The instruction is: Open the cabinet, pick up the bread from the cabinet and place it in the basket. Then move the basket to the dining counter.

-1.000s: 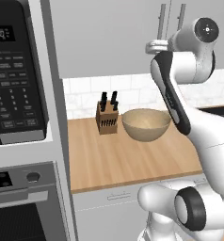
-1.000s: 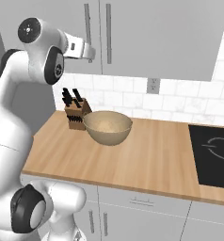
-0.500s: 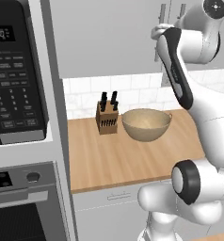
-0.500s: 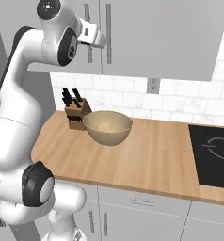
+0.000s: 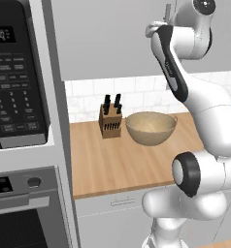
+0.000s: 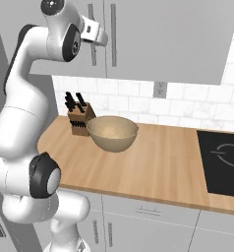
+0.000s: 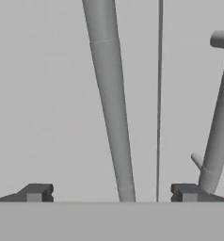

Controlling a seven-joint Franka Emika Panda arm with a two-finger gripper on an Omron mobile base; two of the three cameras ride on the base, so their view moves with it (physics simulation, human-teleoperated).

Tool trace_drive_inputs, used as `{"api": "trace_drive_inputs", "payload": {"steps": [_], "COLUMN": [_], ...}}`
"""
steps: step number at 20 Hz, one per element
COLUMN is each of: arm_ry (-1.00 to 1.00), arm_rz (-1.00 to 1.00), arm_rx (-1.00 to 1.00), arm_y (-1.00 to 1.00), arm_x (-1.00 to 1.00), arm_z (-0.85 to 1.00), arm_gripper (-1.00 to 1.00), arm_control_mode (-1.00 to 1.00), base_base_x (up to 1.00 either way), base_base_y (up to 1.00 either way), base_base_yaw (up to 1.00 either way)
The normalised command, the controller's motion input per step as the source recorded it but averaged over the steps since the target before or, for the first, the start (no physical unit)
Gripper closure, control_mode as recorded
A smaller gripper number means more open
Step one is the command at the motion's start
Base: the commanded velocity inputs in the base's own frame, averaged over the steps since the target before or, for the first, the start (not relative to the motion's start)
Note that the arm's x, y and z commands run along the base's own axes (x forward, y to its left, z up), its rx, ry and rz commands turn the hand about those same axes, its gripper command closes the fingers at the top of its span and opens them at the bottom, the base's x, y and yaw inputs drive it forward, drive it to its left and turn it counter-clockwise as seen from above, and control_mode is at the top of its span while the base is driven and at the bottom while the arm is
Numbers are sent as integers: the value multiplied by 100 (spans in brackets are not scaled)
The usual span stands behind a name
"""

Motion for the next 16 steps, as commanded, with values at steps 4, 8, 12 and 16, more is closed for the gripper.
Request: {"api": "trace_drive_inputs", "payload": {"steps": [4,8,12,16], "arm_ry": [0,0,-1,-3], "arm_rz": [1,0,0,1], "arm_rx": [-1,0,0,0], "arm_y": [-20,-14,0,0], "arm_x": [60,35,36,32], "arm_z": [-1,-6,-20,-12], "arm_gripper": [-100,-100,-100,-100], "arm_control_mode": [-100,-100,-100,-100], "base_base_x": [0,0,0,0], "base_base_y": [0,0,0,0], "base_base_yaw": [0,0,0,0]}}
